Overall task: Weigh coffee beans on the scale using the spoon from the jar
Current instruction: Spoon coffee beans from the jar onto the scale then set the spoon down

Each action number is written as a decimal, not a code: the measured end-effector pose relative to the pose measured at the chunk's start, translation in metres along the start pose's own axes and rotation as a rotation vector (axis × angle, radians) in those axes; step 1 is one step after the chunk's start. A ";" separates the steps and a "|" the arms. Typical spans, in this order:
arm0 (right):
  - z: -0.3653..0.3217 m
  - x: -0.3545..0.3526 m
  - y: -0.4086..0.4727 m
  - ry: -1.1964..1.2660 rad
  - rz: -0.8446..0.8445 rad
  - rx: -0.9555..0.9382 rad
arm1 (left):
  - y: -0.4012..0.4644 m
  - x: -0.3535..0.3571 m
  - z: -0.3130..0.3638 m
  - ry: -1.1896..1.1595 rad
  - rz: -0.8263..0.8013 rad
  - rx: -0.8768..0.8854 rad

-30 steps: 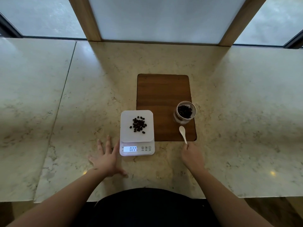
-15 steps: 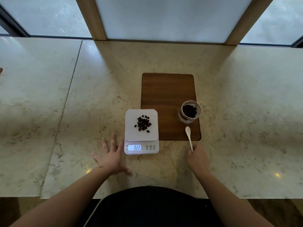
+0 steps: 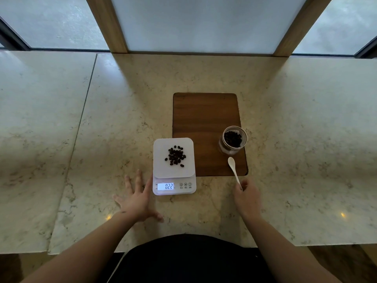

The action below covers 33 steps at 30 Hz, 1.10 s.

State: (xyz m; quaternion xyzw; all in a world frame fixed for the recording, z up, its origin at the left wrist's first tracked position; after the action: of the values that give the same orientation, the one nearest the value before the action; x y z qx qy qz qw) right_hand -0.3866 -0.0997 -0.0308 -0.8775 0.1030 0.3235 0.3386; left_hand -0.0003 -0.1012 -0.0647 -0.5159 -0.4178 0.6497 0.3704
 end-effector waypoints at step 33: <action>-0.046 0.128 -0.018 -0.093 -0.540 -0.191 | 0.005 0.001 -0.005 -0.007 0.036 0.006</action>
State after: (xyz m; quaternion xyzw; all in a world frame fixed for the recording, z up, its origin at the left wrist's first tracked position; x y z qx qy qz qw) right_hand -0.2576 -0.1118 -0.0773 -0.8853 -0.1810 0.2698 0.3328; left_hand 0.0041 -0.1015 -0.0700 -0.5199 -0.4076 0.6595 0.3587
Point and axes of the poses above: each hand's wrist, its own y-axis towards the middle knuckle, its own x-axis out of the palm, z = x × y, the point moved 9 cm from there along y, towards the middle knuckle, and after that the axes turned 14 degrees about -z, right-handed, at the moved point
